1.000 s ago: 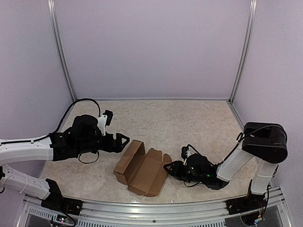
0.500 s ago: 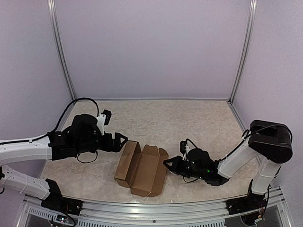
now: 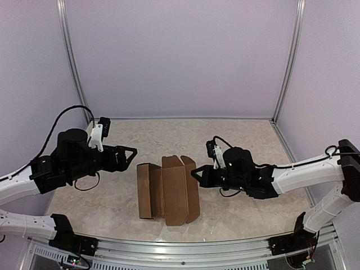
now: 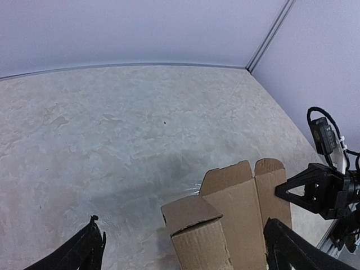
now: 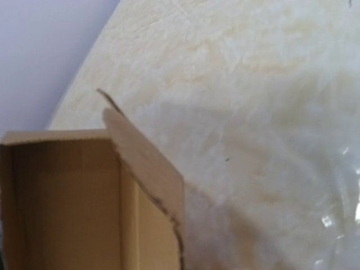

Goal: Fold the paper box

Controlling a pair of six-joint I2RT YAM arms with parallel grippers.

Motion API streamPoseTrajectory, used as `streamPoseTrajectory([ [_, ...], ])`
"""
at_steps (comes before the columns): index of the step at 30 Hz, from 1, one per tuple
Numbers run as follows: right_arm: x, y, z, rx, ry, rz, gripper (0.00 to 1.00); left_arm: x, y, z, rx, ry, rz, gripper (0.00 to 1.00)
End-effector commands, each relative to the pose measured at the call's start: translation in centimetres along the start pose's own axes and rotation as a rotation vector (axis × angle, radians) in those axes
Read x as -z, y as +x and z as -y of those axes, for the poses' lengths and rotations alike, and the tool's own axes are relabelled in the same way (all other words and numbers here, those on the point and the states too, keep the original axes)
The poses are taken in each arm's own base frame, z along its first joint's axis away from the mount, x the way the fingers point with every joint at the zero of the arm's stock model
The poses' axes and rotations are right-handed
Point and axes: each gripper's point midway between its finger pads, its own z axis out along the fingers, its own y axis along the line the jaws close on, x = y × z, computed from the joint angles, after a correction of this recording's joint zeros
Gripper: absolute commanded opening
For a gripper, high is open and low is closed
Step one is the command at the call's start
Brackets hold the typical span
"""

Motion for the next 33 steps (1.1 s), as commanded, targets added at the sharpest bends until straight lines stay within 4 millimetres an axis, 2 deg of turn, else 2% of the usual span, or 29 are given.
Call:
streamPoseTrajectory([
  [1, 1.1, -0.2, 0.1, 0.251, 0.063, -0.119, 0.00, 2.0, -2.1, -0.2, -0.011, -0.002, 0.072, 0.96],
  [6, 2.3, -2.1, -2.1, 0.474, 0.066, -0.200, 0.00, 3.1, -2.7, -0.4, -0.015, 0.003, 0.116, 0.96],
  [15, 5.2, -5.7, -3.3, 0.947, 0.147, -0.313, 0.00, 3.0, -2.0, -0.3, -0.028, 0.018, 0.112, 0.96],
  [19, 5.5, -6.1, -3.8, 1.130, 0.114, -0.326, 0.00, 2.9, -1.8, -0.2, -0.033, 0.027, 0.114, 0.96],
  [23, 5.1, -6.7, -3.9, 1.265, 0.123, -0.360, 0.00, 2.7, -1.6, -0.2, -0.045, 0.025, 0.104, 0.96],
  [26, 4.2, -6.0, -3.6, 1.375, 0.104, -0.446, 0.00, 2.5, -1.3, -0.4, -0.051, 0.014, 0.097, 0.97],
  [30, 2.7, -6.0, -3.4, 1.472, 0.159, -0.493, 0.00, 2.3, -0.8, -0.7, -0.052, 0.006, 0.091, 0.97],
  [33, 1.6, -5.2, -3.4, 1.542, 0.157, -0.526, 0.00, 2.2, -0.4, -1.0, -0.053, -0.002, 0.085, 0.97],
])
